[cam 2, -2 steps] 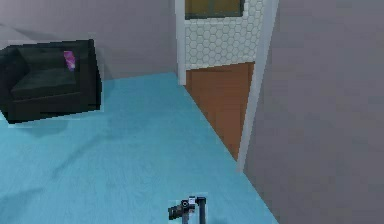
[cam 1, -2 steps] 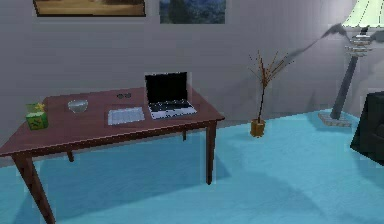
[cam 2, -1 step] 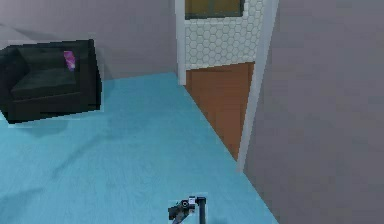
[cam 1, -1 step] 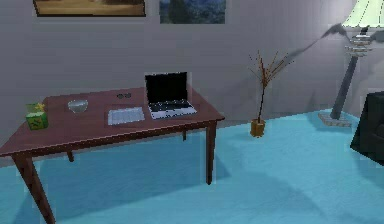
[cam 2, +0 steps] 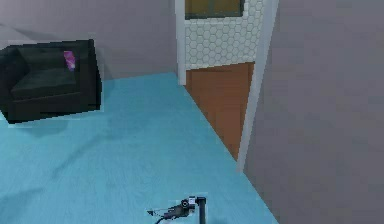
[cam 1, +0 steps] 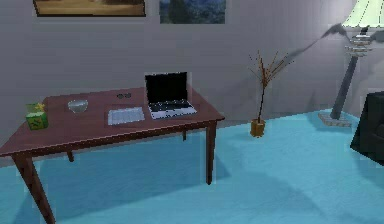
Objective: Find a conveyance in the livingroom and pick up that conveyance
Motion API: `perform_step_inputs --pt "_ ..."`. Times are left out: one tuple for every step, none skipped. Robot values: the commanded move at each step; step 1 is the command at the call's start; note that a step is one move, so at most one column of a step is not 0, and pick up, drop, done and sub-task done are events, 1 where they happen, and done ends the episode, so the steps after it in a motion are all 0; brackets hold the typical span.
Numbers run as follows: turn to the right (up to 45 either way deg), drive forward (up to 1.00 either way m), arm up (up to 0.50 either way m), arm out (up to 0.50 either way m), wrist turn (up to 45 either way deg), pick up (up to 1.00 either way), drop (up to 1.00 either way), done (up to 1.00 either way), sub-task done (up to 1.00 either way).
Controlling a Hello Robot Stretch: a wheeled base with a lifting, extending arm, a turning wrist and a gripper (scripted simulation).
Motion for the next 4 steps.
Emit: perform_step_inputs --pt "0.0 0.00 0.00 0.00 45.0 0.00 0.00 0.00 0.00" --pt "0.0 0.00 0.00 0.00 6.0 0.00 0.00 0.00 0.00" --pt "0.0 0.00 -0.30 0.00 0.0 0.00 0.00 0.00 0.00" --pt "0.0 0.00 0.00 0.00 0.0 1.00 0.00 0.00 0.00"
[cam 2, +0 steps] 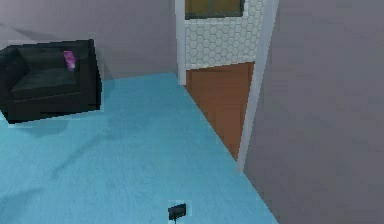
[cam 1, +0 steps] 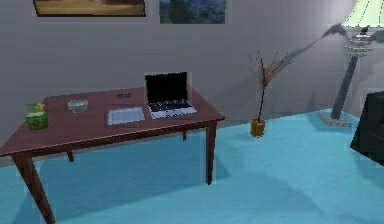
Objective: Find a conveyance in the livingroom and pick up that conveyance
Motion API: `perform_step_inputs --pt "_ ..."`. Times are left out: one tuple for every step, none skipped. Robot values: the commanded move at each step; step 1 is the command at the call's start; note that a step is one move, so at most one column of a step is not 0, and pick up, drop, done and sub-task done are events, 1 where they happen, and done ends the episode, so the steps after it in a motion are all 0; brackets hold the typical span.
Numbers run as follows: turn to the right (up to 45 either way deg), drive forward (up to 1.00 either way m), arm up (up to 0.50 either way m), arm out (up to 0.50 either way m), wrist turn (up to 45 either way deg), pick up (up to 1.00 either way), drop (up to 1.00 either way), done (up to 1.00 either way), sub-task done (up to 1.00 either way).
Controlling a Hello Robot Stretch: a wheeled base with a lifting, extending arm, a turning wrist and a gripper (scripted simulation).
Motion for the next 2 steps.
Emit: perform_step_inputs --pt "0.0 0.00 0.10 0.00 0.0 0.00 0.00 0.00 0.00" --pt "0.0 0.00 0.00 0.00 0.0 0.00 0.00 1.00 0.00"
